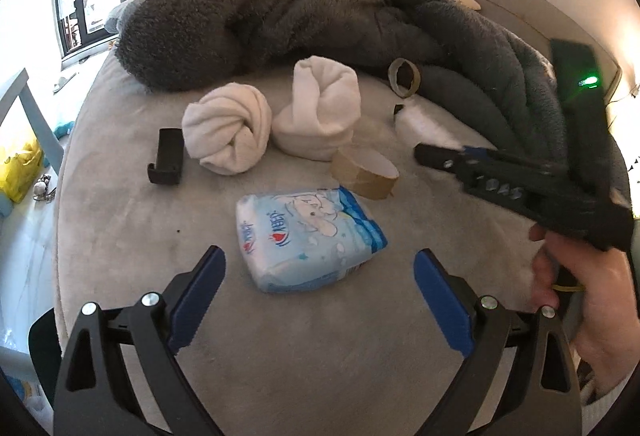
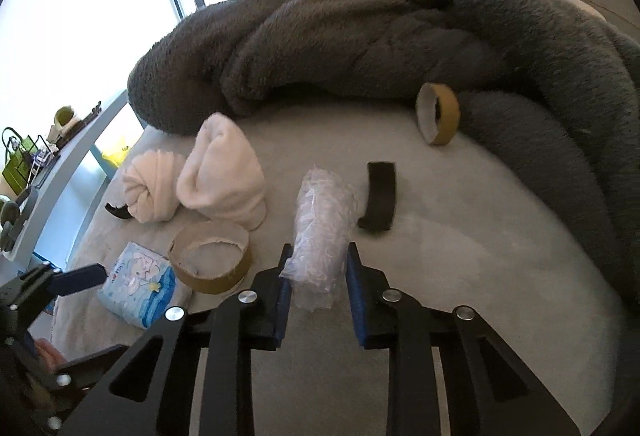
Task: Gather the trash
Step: 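Grasp the blue-white tissue pack with the left tool while the right tool grasps a bubble-wrap piece, then carry the tissue pack and bubble wrap over the black bin with both tools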
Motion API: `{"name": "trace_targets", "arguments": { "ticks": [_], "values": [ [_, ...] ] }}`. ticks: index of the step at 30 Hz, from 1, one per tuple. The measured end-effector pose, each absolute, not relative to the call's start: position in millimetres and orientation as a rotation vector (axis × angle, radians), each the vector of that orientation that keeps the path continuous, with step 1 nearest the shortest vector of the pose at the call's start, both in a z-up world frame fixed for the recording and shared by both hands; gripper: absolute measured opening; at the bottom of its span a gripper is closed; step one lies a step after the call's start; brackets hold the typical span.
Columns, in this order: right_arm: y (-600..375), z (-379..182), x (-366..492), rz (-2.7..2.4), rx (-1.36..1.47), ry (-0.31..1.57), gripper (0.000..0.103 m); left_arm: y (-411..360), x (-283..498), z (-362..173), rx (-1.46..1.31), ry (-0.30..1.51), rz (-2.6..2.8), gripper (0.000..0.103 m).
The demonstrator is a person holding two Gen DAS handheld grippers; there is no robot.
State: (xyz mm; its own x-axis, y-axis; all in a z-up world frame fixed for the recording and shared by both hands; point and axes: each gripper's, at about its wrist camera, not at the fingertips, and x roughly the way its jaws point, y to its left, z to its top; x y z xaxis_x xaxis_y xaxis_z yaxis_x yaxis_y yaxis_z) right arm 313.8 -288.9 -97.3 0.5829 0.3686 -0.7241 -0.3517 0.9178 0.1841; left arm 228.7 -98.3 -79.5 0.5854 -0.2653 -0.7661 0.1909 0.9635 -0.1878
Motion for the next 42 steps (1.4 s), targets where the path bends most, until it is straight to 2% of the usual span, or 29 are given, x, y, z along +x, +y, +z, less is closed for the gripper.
{"name": "trace_targets", "arguments": {
  "ticks": [13, 20, 22, 42],
  "values": [
    [-303.2, -81.8, 299.1, 0.439, 0.013, 0.811, 0.026, -107.5, 241.6, -91.0, -0.104, 0.913, -0.159, 0.095],
    [-303.6, -80.9, 298.9, 0.439, 0.022, 0.813, 0.026, -107.1, 246.3, -92.4, -0.097, 0.916, -0.157, 0.078],
    [-301.1, -78.6, 299.2, 0.444, 0.026, 0.810, 0.026, -104.3, 245.8, -91.3, -0.091, 0.916, -0.170, 0.077],
    [-210.2, -48.7, 302.8, 0.540, 0.001, 0.752, 0.026, -35.3, 220.4, -63.5, -0.089, 0.826, -0.229, 0.075]
  ]
}}
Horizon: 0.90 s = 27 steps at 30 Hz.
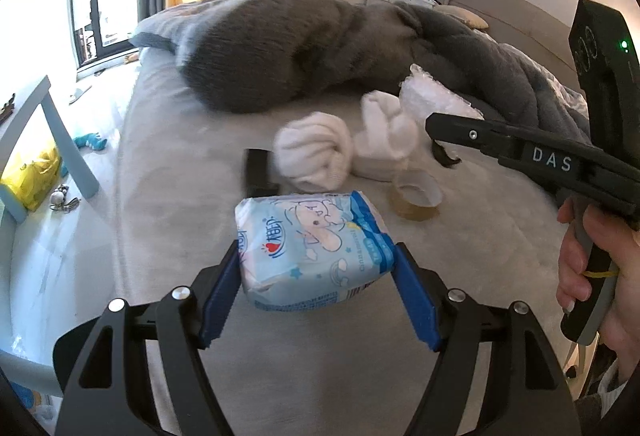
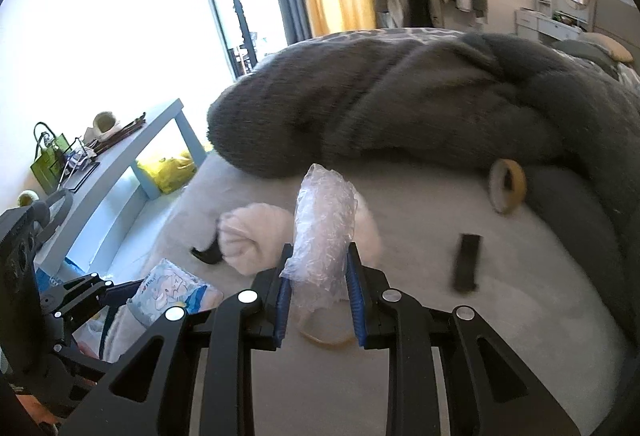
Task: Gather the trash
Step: 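Carry the tissue pack and bubble wrap over the black bin with both tools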
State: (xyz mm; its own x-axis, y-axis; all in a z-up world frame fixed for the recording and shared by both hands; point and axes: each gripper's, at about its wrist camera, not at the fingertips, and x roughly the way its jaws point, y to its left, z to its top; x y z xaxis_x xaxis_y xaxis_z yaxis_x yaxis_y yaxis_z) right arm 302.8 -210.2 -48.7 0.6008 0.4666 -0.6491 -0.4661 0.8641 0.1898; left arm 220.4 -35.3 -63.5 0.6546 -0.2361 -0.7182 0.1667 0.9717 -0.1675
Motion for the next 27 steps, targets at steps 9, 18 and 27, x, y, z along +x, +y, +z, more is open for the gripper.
{"name": "trace_targets", "arguments": {
  "ticks": [9, 18, 27],
  "values": [
    [-152.3, -42.9, 298.9, 0.612, -0.032, 0.746, 0.026, 18.2, 209.5, -58.8, -0.124, 0.813, -0.163, 0.075],
    [-87.3, -37.4, 289.0, 0.701, -0.081, 0.743, 0.026, 76.8, 198.8, -69.5, -0.171, 0.861, -0.081, 0.076],
    [-29.3, -38.3, 275.9, 0.773, -0.120, 0.758, 0.026, 137.0, 184.7, -101.9, -0.200, 0.990, 0.004, 0.076]
  ]
}}
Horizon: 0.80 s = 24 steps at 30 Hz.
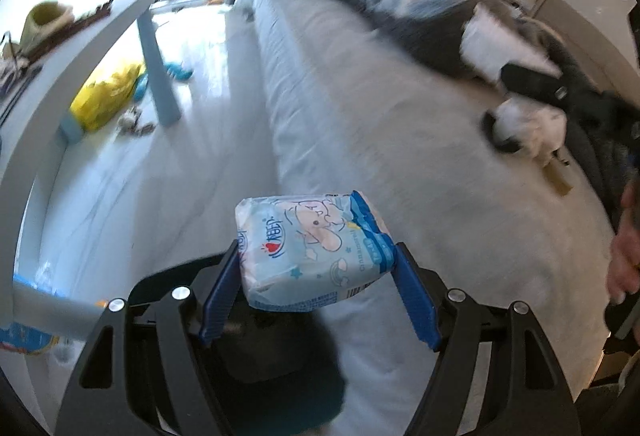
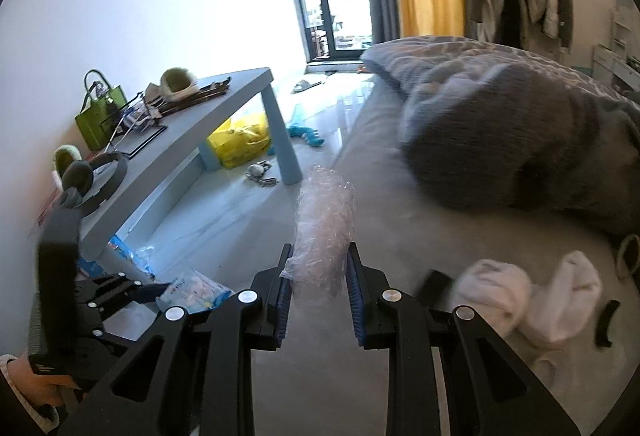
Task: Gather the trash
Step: 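Carry the tissue pack and bubble wrap over the black bin with both tools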
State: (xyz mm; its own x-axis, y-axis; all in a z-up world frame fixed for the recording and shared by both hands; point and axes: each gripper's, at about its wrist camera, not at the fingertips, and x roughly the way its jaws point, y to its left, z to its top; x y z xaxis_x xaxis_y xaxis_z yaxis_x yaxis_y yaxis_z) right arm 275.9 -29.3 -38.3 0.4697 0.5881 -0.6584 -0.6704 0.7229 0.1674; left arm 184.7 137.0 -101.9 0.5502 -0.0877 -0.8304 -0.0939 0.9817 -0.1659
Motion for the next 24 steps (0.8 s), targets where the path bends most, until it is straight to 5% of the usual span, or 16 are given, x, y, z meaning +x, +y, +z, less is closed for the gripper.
{"name": "trace_targets", "arguments": {
  "ticks": [24],
  "values": [
    [121.4, -87.9, 232.6, 0.935, -0.279, 0.947, 0.026, 239.8, 132.4, -180.1, -0.330, 1.362, 0.069, 0.080]
  ]
}}
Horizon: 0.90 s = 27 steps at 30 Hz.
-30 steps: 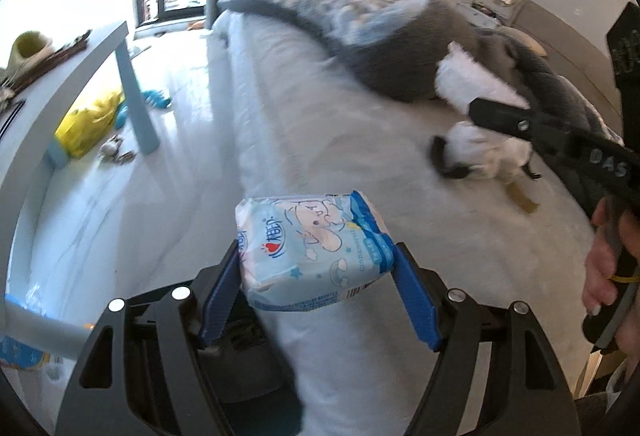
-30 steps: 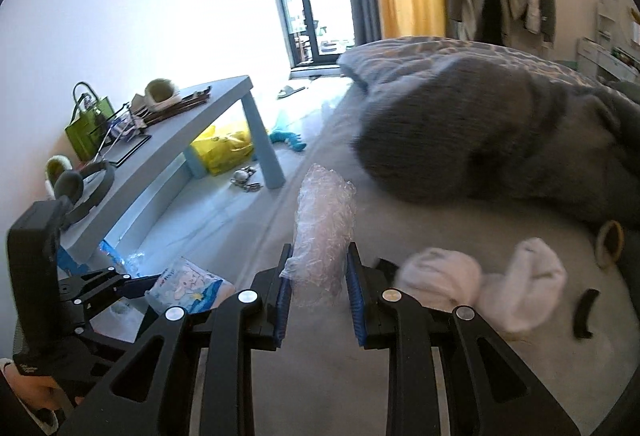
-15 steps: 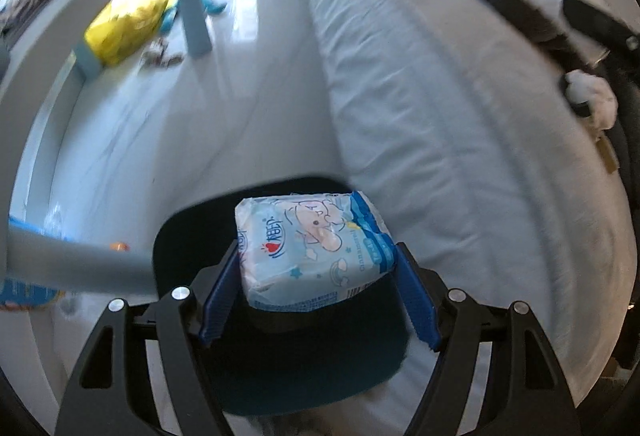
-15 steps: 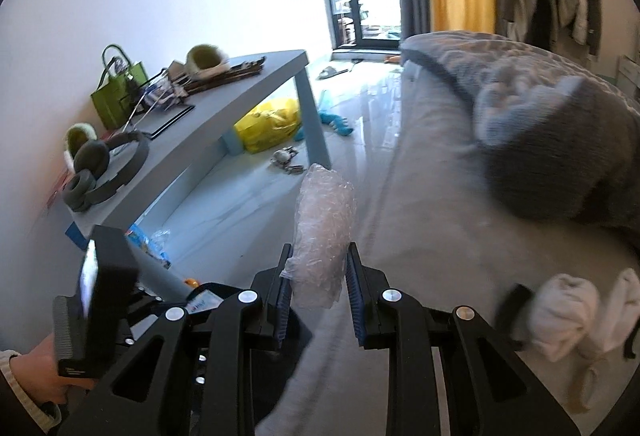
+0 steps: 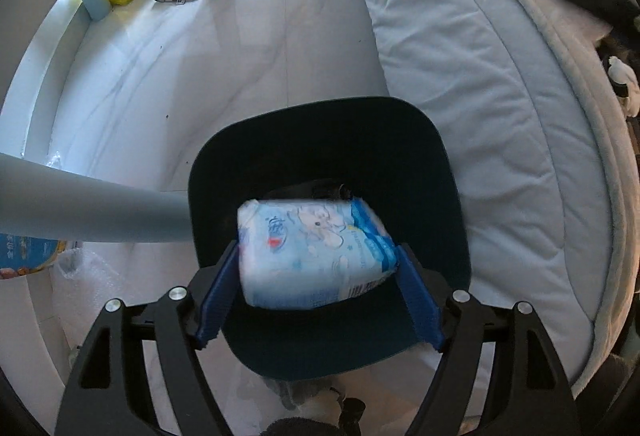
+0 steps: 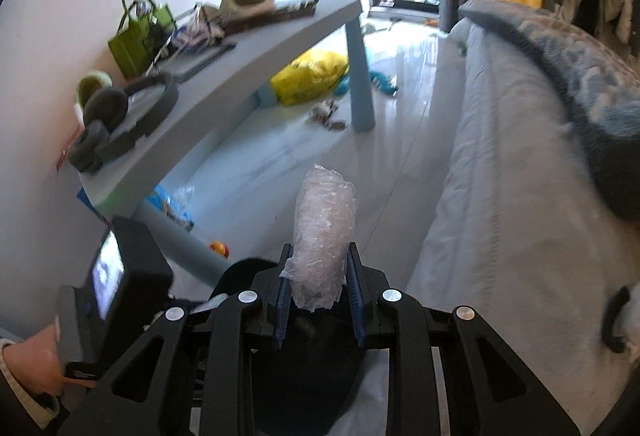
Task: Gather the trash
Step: 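Carry the tissue pack and bubble wrap over the black bin with both tools, then open the left tool over the bin while the right tool releases the bubble wrap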
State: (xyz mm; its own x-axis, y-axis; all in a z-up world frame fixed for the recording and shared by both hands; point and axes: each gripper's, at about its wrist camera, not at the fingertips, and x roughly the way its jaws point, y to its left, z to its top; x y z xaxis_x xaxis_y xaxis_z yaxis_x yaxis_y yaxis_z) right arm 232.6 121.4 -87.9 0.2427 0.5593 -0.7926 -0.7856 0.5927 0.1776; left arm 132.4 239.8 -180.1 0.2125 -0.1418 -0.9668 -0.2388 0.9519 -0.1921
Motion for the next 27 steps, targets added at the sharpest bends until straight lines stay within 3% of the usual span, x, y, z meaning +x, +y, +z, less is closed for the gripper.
{"name": "trace_targets", "arguments": {
  "ticks": [10, 27],
  "values": [
    [148.0, -130.1, 225.4, 0.935, -0.360, 1.092, 0.025, 264.6, 119.8, -149.9, -0.345, 1.239, 0.086, 0.085],
    [178.5, -202.9, 200.8, 0.943, -0.506, 1.323, 0.027, 291.4, 101.7, -79.0, -0.349, 0.893, 0.160, 0.066]
  ]
}}
